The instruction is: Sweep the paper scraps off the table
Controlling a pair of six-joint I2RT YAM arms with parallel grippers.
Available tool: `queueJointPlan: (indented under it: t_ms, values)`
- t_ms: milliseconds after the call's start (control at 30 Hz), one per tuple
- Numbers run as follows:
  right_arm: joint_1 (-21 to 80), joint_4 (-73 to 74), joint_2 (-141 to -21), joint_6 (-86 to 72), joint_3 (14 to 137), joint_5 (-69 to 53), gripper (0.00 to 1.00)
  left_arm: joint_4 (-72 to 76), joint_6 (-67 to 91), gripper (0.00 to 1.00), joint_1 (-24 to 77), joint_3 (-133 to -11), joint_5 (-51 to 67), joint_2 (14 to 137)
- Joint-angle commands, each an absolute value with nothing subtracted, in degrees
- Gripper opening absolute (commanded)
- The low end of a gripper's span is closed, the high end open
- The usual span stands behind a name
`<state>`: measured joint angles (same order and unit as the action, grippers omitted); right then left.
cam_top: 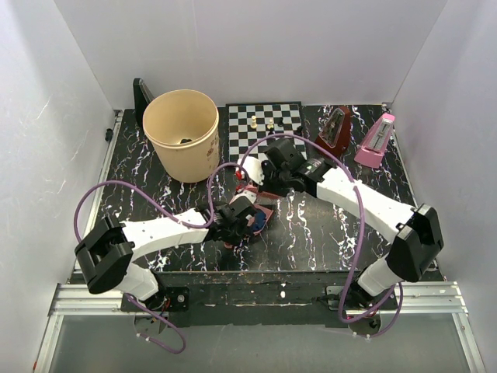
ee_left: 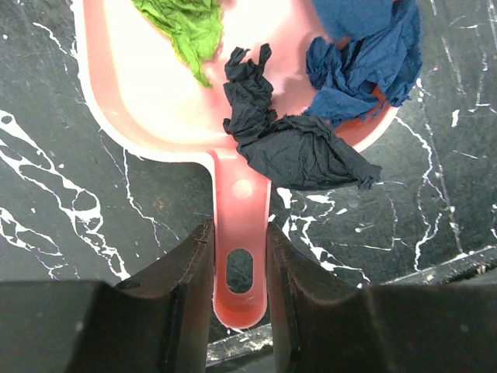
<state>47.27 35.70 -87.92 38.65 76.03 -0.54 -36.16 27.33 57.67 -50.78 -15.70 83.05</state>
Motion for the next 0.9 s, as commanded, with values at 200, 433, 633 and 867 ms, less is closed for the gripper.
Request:
queueJointPlan:
  t_ms: [200, 433, 633, 867]
  values:
    - [39.04, 43.16, -87.18, 20.76, 90.25, -2.82, 0.01, -33.84, 28.21, 0.0, 56.78, -47.11, -20.04, 80.24]
    - [32.88, 39.65, -94.12, 5.12, 99.4, -5.26, 0.01, -33.66, 28.56, 0.0, 56.78, -46.85, -19.69, 79.54]
    - [31.2, 33.4, -100.01, -2.9, 99.67, -9.75, 0.01, -33.66, 28.48, 0.0, 56.78, -47.02, -20.13, 79.89]
    - [30.85, 29.62, -104.67, -2.9, 95.89, -15.37, 0.01, -33.92, 28.21, 0.0, 56.78, -46.93, -20.48, 79.37]
